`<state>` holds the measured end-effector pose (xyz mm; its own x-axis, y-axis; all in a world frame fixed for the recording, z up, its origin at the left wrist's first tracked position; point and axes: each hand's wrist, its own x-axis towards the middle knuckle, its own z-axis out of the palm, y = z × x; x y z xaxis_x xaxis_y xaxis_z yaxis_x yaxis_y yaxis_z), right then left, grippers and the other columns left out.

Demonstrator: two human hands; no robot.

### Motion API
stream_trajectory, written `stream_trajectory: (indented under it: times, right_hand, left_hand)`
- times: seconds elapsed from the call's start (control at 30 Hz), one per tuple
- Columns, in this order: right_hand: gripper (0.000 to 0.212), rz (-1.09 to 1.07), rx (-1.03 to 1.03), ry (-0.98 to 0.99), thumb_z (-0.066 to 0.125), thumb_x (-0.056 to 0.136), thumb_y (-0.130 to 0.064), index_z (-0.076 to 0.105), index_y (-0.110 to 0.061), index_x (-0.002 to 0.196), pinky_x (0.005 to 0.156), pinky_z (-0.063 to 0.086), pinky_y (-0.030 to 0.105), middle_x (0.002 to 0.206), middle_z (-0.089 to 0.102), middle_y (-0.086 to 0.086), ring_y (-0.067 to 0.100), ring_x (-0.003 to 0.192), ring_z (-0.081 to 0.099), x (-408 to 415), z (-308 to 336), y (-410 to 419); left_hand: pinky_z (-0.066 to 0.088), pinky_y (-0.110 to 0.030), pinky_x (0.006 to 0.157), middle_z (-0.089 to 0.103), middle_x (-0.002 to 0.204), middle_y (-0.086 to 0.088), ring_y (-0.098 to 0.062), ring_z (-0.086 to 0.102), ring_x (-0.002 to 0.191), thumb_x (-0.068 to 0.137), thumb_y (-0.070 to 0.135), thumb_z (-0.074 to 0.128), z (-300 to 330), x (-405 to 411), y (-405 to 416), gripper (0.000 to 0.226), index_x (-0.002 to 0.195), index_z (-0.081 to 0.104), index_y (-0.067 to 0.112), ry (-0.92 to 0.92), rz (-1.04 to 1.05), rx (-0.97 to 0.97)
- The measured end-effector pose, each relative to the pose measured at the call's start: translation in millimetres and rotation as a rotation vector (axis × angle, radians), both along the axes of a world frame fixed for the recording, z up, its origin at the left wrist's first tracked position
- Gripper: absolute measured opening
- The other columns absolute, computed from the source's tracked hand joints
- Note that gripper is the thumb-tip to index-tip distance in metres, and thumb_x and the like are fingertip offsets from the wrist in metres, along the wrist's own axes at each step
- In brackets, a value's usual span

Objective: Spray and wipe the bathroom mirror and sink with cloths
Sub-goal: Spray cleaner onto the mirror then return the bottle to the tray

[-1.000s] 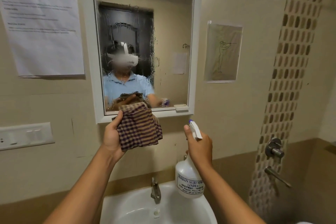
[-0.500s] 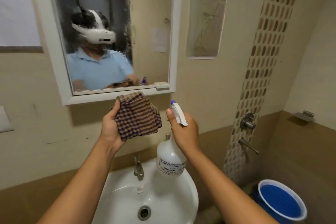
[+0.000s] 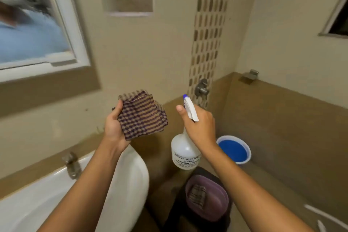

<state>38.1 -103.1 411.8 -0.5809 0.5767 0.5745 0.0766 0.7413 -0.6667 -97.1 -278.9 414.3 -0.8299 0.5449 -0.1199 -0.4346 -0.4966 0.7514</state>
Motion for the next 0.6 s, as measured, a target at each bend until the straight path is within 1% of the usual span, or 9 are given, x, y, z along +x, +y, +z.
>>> stream_trajectory:
  times: [0.07, 0.1, 0.17, 0.23, 0.3, 0.37, 0.4, 0.53, 0.6]
  right_hand:
    - [0.051, -0.062, 0.006, -0.046, 0.052, 0.092, -0.061, 0.052, -0.015, 0.069, 0.056, 0.042, 0.038, 0.058, 0.053, -0.001, 0.022, 0.059, 0.054, 10, -15, 34]
    - [0.051, -0.095, 0.011, -0.062, 0.052, 0.092, -0.061, 0.053, -0.014, 0.072, 0.056, 0.041, 0.037, 0.059, 0.054, -0.001, 0.023, 0.059, 0.055, 16, -24, 50]
    - [0.048, -0.143, 0.034, -0.052, 0.056, 0.089, -0.062, 0.048, -0.019, 0.070, 0.053, 0.035, 0.032, 0.055, 0.046, -0.007, 0.020, 0.054, 0.051, 26, -42, 75]
    - [0.048, -0.159, 0.021, -0.032, 0.062, 0.086, -0.061, 0.042, -0.022, 0.066, 0.047, 0.031, 0.030, 0.051, 0.036, -0.011, 0.014, 0.047, 0.041, 38, -61, 99]
    - [0.049, -0.162, -0.028, -0.052, 0.069, 0.085, -0.055, 0.038, -0.025, 0.063, 0.044, 0.028, 0.029, 0.049, 0.034, -0.012, 0.008, 0.044, 0.034, 51, -80, 118]
    - [0.052, -0.177, -0.069, -0.081, 0.075, 0.084, -0.048, 0.030, -0.033, 0.061, 0.047, 0.023, 0.025, 0.048, 0.029, -0.014, 0.004, 0.042, 0.029, 64, -101, 135]
    - [0.052, -0.182, -0.095, -0.098, 0.076, 0.083, -0.046, 0.029, -0.036, 0.061, 0.048, 0.023, 0.023, 0.048, 0.029, -0.015, 0.003, 0.042, 0.030, 69, -111, 141]
    - [0.040, -0.205, -0.249, -0.158, 0.074, 0.083, -0.049, 0.047, -0.025, 0.065, 0.047, 0.028, 0.016, 0.051, 0.041, -0.012, 0.005, 0.045, 0.040, 89, -155, 157]
    - [0.037, -0.231, -0.306, -0.195, 0.074, 0.084, -0.046, 0.055, -0.018, 0.069, 0.047, 0.033, 0.014, 0.055, 0.049, -0.009, 0.008, 0.049, 0.047, 97, -177, 161]
  left_hand:
    - [0.050, -0.054, 0.096, 0.068, 0.125, -0.016, -0.034, 0.067, 0.113, 0.101, 0.047, 0.038, -12, 8, 38, 0.054, 0.104, 0.078, 0.012, -0.027, -0.029, -0.022]
    - [0.054, -0.053, 0.092, 0.071, 0.121, -0.014, -0.033, 0.069, 0.109, 0.101, 0.046, 0.038, -19, 13, 56, 0.054, 0.098, 0.080, 0.013, -0.042, -0.041, -0.029]
    - [0.060, -0.052, 0.079, 0.075, 0.111, -0.011, -0.030, 0.073, 0.101, 0.102, 0.044, 0.036, -30, 22, 87, 0.056, 0.087, 0.082, 0.015, -0.061, -0.065, -0.036]
    - [0.061, -0.049, 0.074, 0.074, 0.114, -0.012, -0.032, 0.072, 0.103, 0.102, 0.045, 0.037, -45, 30, 116, 0.055, 0.092, 0.082, 0.013, -0.096, -0.093, -0.049]
    - [0.061, -0.047, 0.077, 0.072, 0.118, -0.012, -0.032, 0.070, 0.107, 0.102, 0.046, 0.037, -64, 36, 137, 0.055, 0.098, 0.080, 0.012, -0.129, -0.105, -0.085]
    - [0.060, -0.046, 0.078, 0.071, 0.121, -0.012, -0.032, 0.069, 0.110, 0.102, 0.047, 0.038, -84, 43, 156, 0.053, 0.102, 0.079, 0.014, -0.156, -0.123, -0.122]
    - [0.059, -0.047, 0.079, 0.071, 0.122, -0.011, -0.032, 0.069, 0.110, 0.101, 0.047, 0.038, -93, 47, 164, 0.051, 0.103, 0.078, 0.015, -0.168, -0.129, -0.140]
    - [0.058, -0.047, 0.082, 0.074, 0.115, -0.009, -0.028, 0.072, 0.104, 0.097, 0.046, 0.040, -124, 58, 186, 0.051, 0.091, 0.082, 0.018, -0.210, -0.185, -0.191]
    - [0.055, -0.050, 0.088, 0.073, 0.117, -0.009, -0.028, 0.070, 0.107, 0.099, 0.046, 0.037, -143, 58, 196, 0.053, 0.092, 0.082, 0.018, -0.241, -0.210, -0.216]
